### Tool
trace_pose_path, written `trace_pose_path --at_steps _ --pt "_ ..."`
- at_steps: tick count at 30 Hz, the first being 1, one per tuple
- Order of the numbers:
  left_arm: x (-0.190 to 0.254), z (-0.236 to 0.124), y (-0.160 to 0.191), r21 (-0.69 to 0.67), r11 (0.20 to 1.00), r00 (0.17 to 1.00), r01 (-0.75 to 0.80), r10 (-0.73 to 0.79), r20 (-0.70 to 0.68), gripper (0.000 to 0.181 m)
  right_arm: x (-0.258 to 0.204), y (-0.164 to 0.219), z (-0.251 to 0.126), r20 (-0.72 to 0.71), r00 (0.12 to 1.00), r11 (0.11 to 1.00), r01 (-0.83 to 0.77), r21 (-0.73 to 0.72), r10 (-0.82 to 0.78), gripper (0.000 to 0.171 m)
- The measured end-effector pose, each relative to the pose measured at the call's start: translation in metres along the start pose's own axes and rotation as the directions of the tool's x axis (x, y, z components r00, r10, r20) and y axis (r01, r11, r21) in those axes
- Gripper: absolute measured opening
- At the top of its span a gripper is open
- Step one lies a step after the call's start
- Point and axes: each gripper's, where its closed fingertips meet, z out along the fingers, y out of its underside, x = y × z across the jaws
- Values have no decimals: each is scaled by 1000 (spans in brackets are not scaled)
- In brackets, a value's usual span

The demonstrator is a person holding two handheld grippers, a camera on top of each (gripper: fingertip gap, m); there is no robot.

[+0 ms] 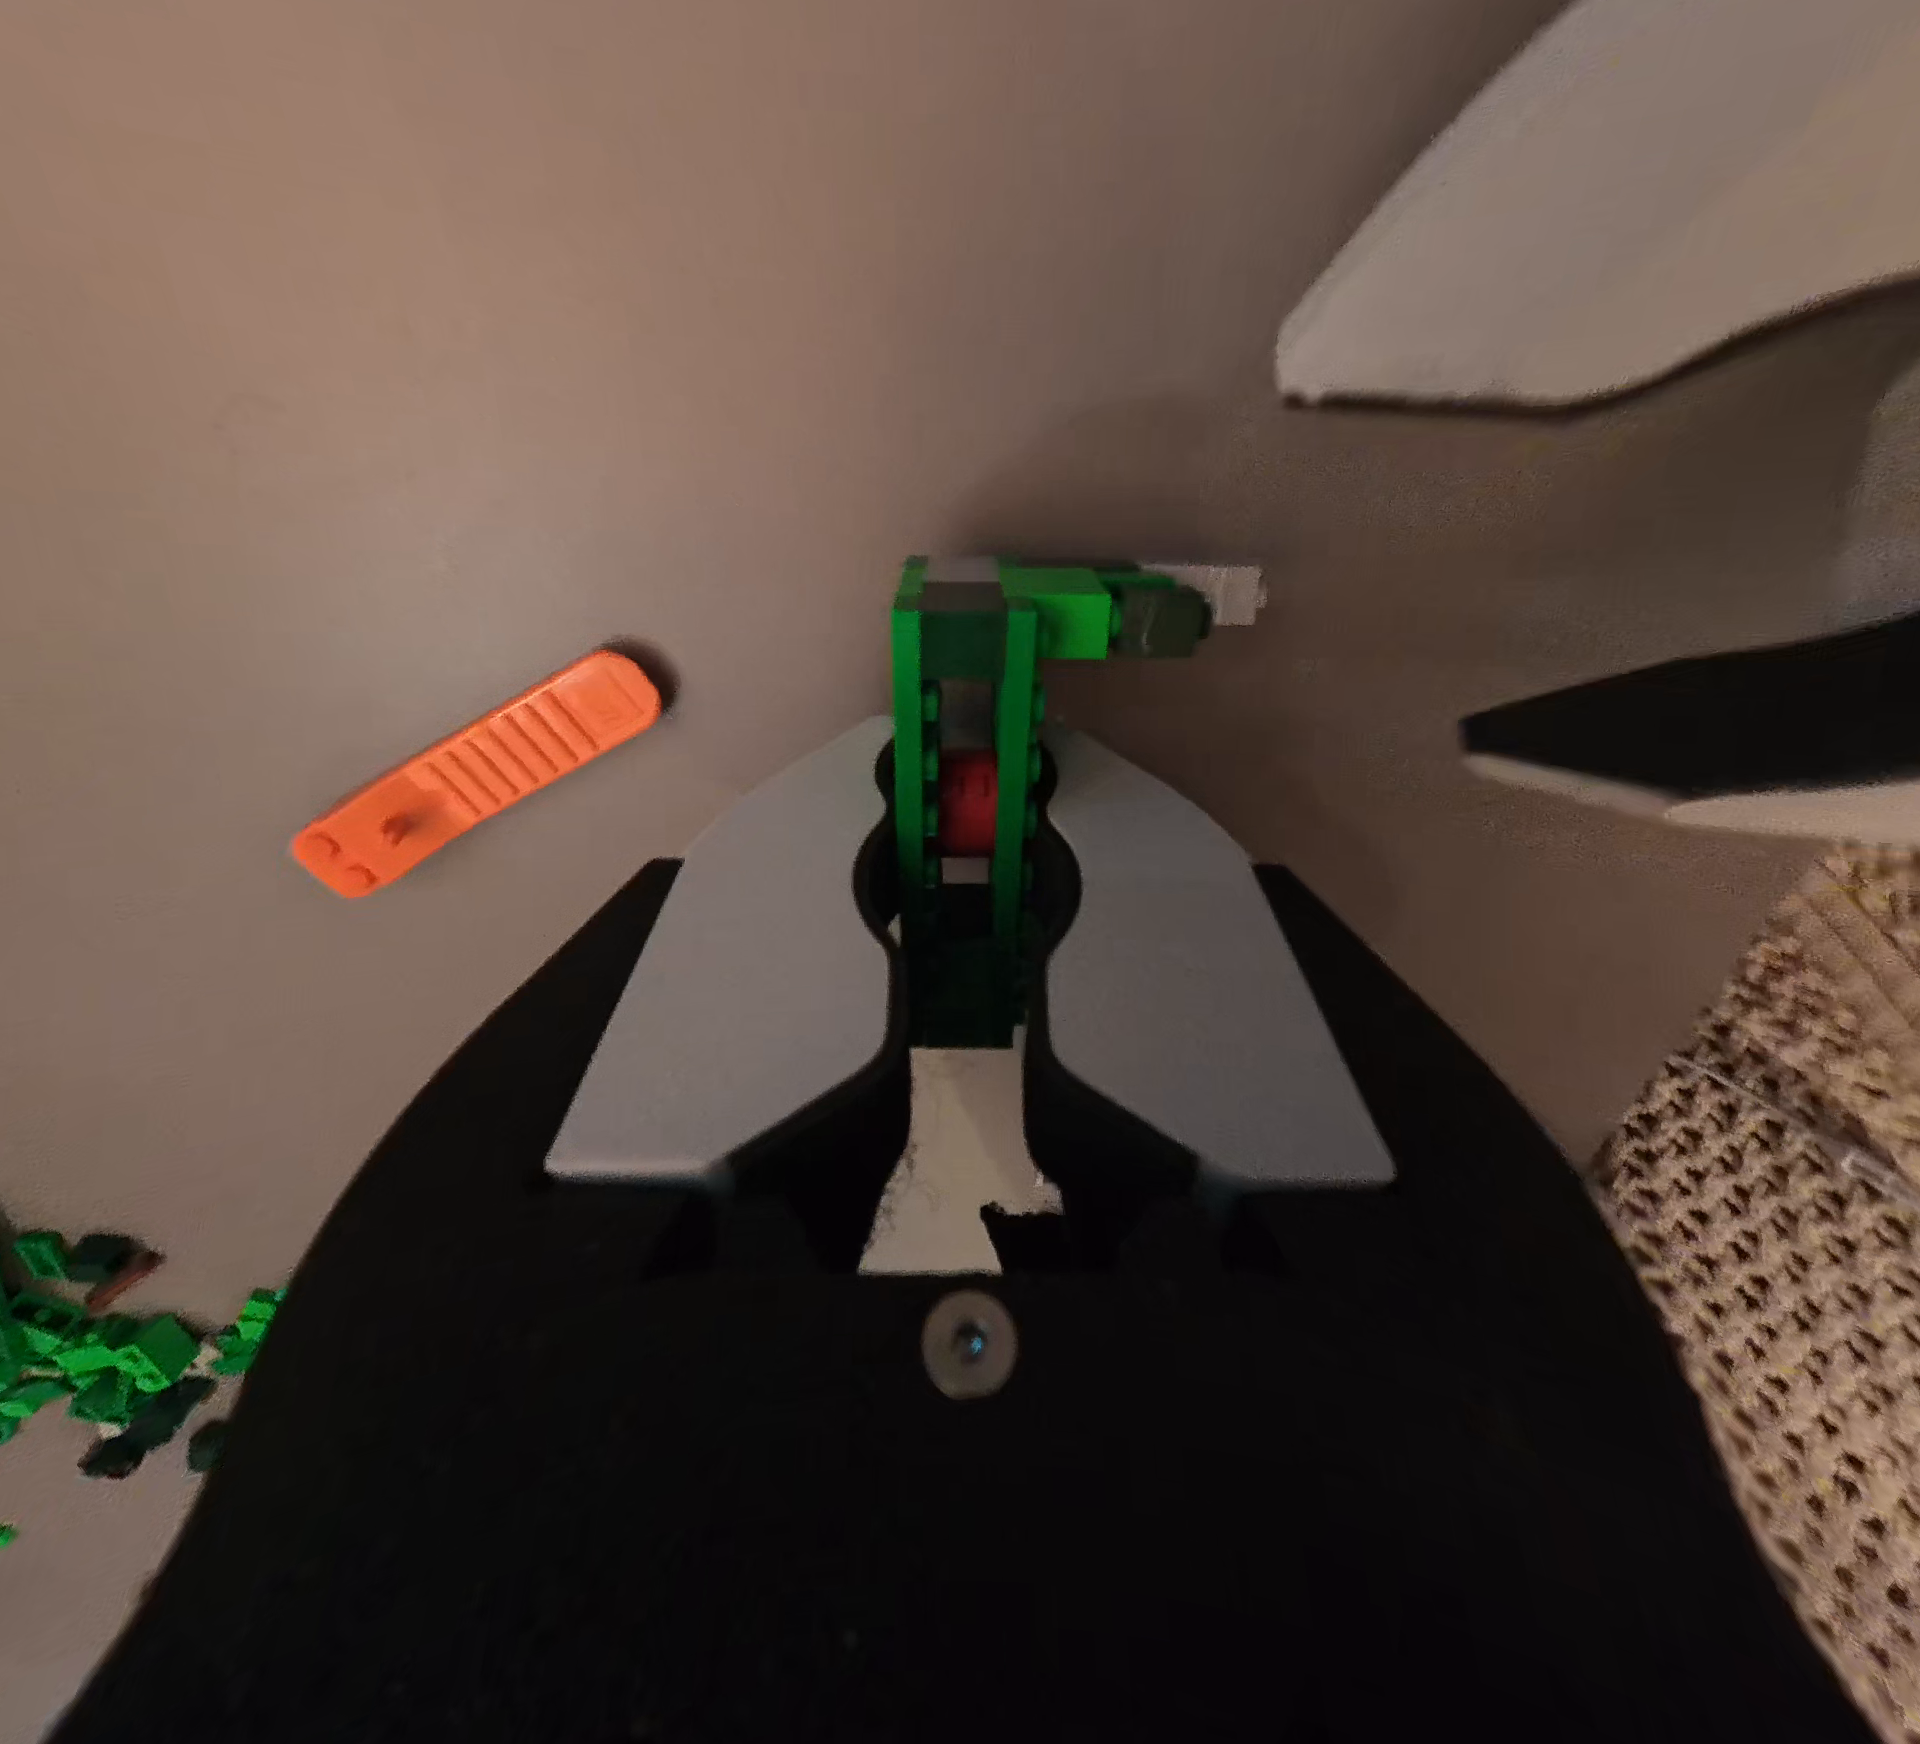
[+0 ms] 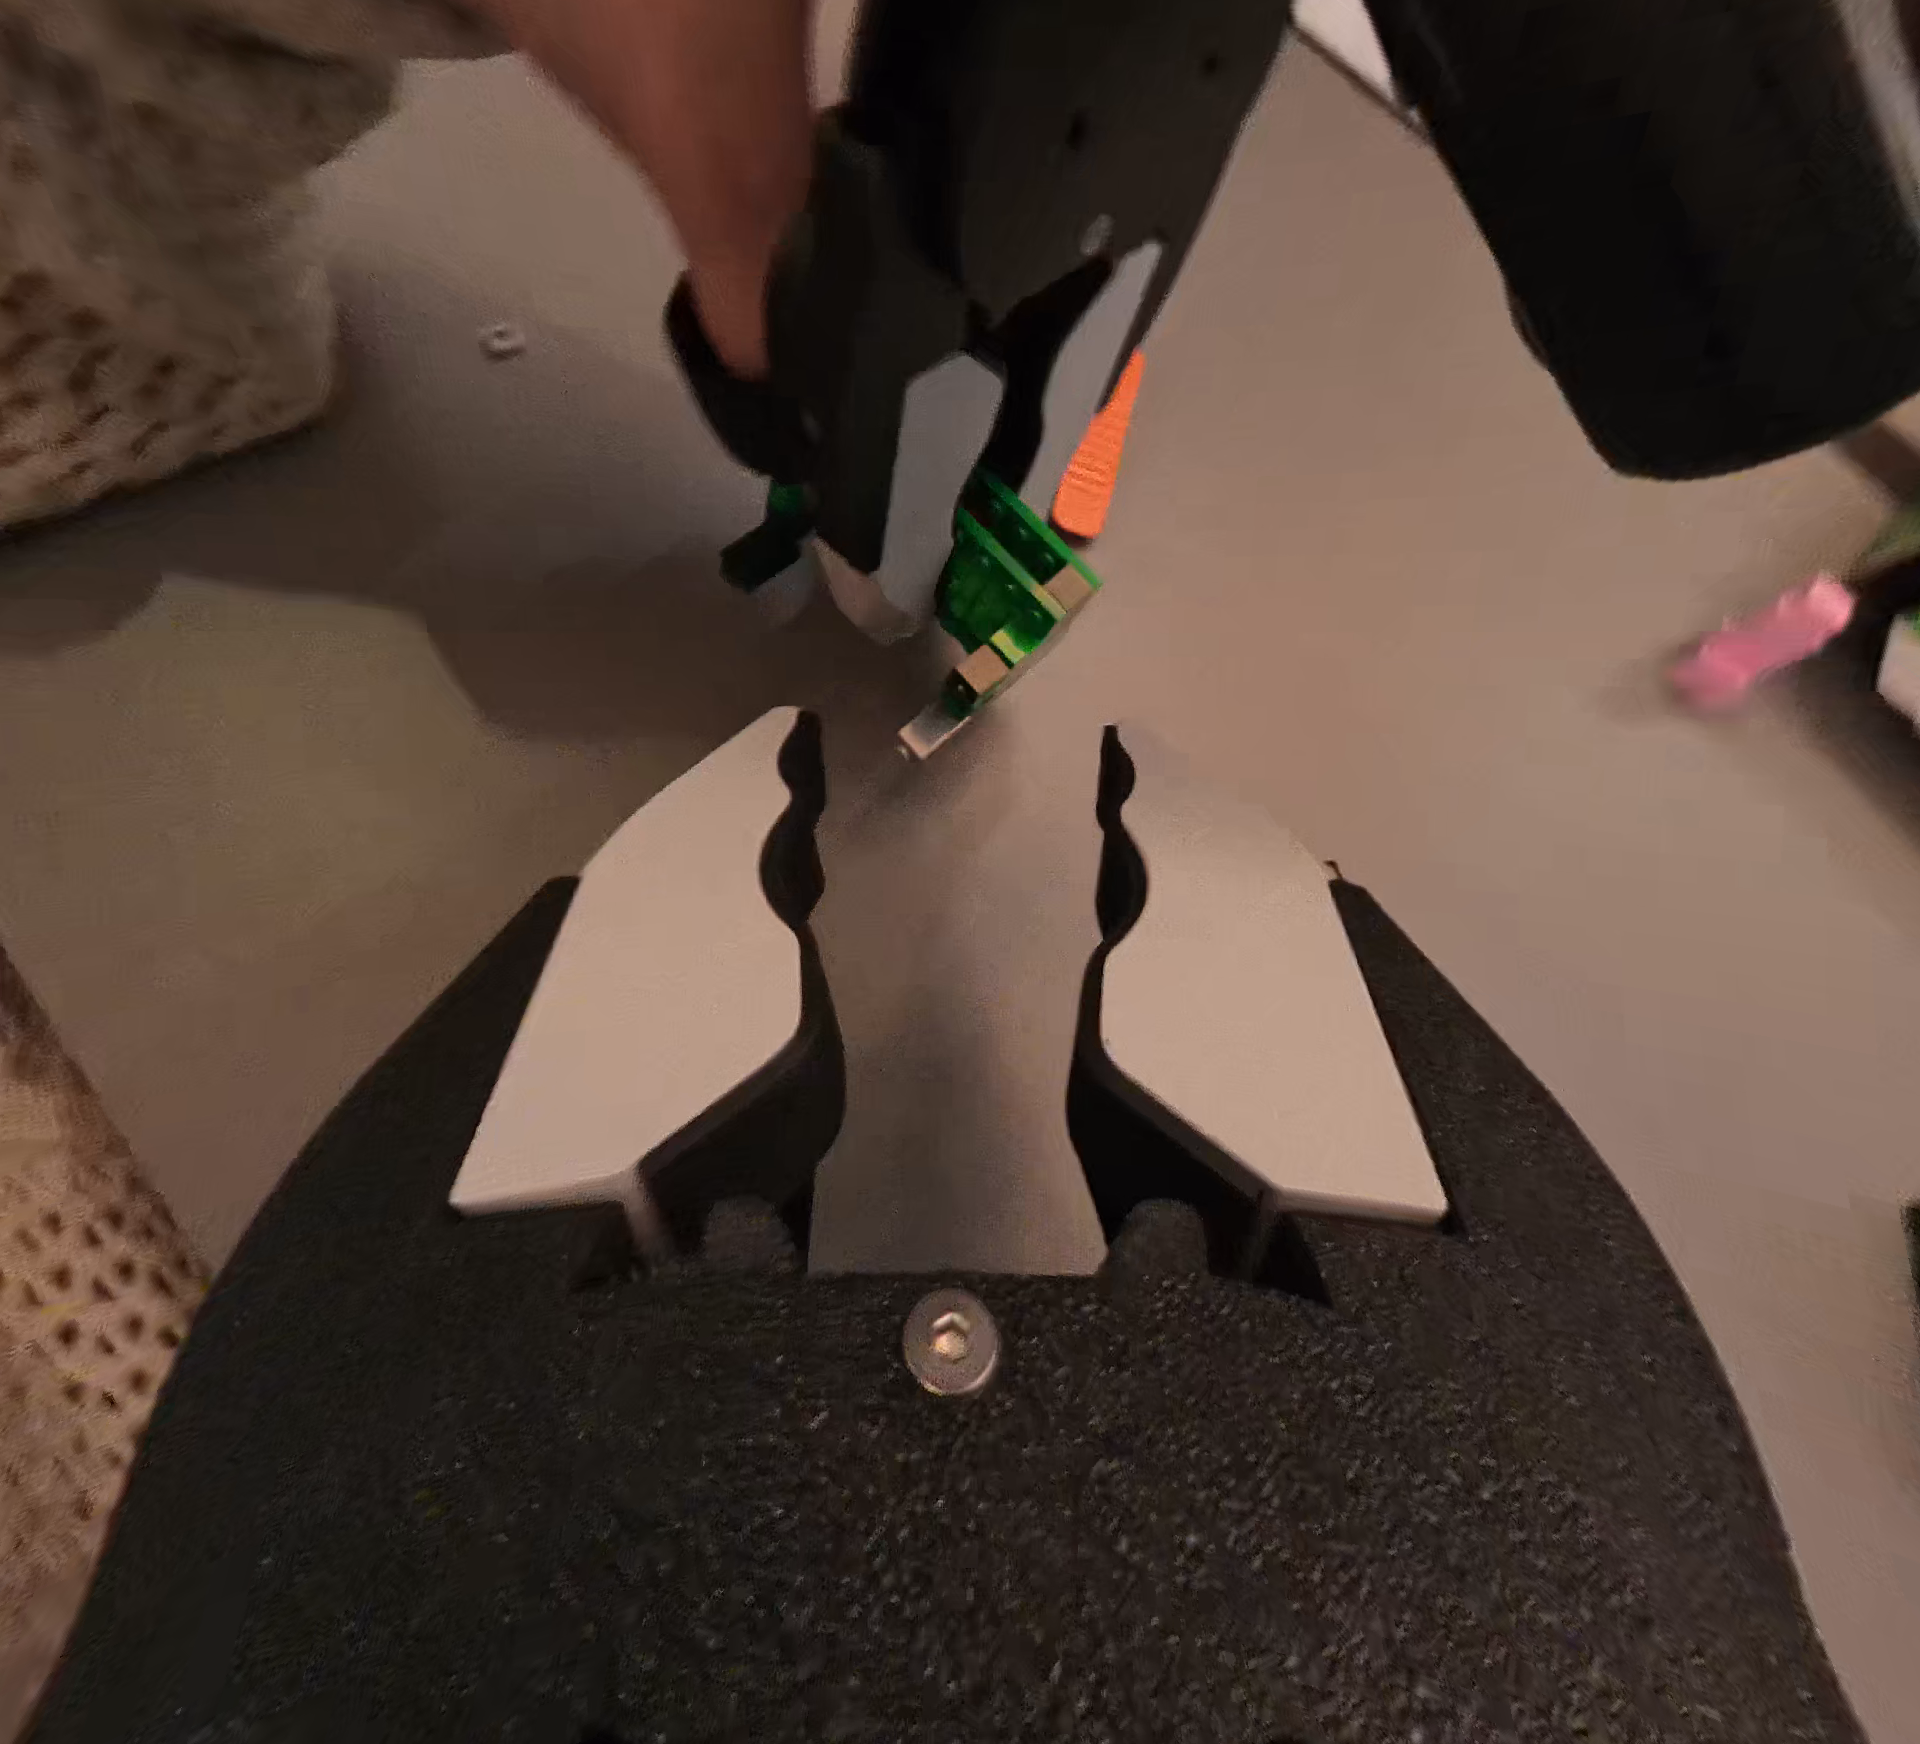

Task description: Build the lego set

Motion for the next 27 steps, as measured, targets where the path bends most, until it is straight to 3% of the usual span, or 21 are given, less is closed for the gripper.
trace_pose_path --at_steps 3,9,18,27 --pt "11 -6 -2 29 997 996 -72 73 -43 19 -13 -2 -14 145 986 988 65 141 -86 53" --pt "41 -19 -6 92 972 967 -217 226 -117 19 -21 -18 -26 380 925 932 -150 329 14 62" --pt "70 -33 -10 155 937 932 -312 334 -145 19 -34 -17 -29 570 820 920 -267 287 61 59" --pt "77 -36 -8 163 928 922 -334 358 -148 19 -42 -18 -32 580 815 936 -222 273 24 43"
